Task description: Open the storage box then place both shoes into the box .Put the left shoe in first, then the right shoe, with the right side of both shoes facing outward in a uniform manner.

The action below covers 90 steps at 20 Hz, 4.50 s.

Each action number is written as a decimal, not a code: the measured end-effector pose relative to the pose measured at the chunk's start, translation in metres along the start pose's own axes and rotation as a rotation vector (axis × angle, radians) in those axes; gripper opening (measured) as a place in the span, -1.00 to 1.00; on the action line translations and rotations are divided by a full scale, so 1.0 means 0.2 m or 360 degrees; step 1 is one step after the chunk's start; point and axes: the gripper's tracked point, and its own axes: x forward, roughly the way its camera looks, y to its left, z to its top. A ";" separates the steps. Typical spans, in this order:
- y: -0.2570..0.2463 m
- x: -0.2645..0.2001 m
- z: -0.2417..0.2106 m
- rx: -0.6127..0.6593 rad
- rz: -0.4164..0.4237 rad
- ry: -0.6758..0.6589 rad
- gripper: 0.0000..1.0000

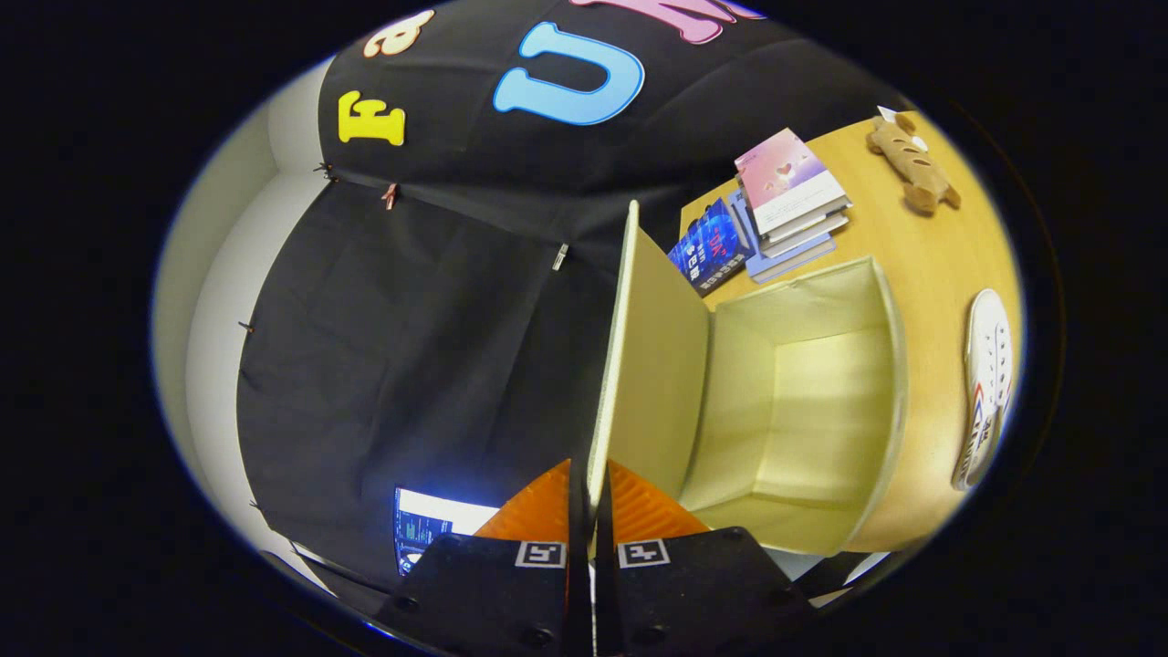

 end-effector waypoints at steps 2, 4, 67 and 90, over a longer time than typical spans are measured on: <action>0.08 0.10 -0.03 -0.0015 0.0011 0.0020 -0.88; 0.14 0.22 -0.05 -0.0040 0.0011 0.0050 -0.88; -2.09 -0.78 0.07 -0.0742 -0.1365 0.0088 -0.28; -1.21 -0.96 0.22 -0.0279 -0.1337 -0.0565 -0.89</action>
